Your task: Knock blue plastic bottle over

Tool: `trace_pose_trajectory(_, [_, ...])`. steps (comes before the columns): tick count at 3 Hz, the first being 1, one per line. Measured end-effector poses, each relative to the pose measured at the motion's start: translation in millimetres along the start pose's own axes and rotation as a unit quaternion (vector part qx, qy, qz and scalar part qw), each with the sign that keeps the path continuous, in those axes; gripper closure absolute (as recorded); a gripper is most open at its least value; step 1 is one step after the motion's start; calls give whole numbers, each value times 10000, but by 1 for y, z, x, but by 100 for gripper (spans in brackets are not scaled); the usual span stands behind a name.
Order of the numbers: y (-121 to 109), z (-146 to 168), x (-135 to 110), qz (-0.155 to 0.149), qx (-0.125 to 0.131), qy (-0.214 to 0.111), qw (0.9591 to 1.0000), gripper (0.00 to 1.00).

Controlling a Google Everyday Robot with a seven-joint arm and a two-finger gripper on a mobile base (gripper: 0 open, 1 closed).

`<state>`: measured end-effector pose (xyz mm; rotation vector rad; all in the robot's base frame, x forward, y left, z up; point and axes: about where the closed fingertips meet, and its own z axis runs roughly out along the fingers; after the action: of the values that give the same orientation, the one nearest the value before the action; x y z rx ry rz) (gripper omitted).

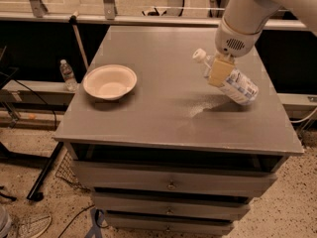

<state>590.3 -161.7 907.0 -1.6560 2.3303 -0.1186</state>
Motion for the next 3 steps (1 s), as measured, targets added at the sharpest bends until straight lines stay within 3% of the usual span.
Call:
trace_pose_trajectory(1, [14,15,-13,-398,-321,95,9986,100])
trace_pose_trajectory(3, [35,41,-43,-826,-759,-136,9936,100])
